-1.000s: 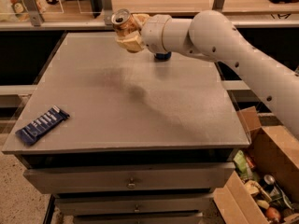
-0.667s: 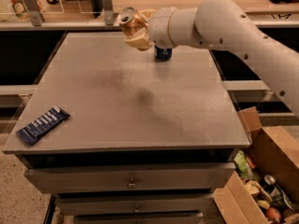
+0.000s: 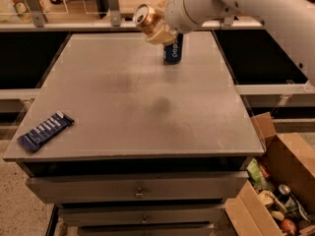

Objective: Knock orange can over

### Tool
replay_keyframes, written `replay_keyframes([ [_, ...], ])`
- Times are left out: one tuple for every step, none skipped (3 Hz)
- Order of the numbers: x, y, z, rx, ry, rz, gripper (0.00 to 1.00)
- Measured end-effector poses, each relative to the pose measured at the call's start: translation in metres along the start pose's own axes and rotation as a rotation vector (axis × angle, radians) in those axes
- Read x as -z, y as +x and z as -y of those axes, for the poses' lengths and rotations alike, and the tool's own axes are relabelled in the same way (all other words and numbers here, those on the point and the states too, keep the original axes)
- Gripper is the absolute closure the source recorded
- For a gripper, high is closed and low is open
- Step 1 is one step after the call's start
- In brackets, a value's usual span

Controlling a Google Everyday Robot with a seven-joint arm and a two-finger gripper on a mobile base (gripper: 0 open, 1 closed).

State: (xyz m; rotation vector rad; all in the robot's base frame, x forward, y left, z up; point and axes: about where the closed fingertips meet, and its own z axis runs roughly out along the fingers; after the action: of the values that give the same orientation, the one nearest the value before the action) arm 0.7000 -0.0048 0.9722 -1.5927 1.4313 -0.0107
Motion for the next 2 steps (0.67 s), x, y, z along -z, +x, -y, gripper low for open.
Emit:
replay_keyframes([
  [0.008,0.003,-0.011,0.071,-0.115,-0.082,1.00],
  [0.009,0.009,-0.029,0.071,-0.187,-0.103,1.00],
])
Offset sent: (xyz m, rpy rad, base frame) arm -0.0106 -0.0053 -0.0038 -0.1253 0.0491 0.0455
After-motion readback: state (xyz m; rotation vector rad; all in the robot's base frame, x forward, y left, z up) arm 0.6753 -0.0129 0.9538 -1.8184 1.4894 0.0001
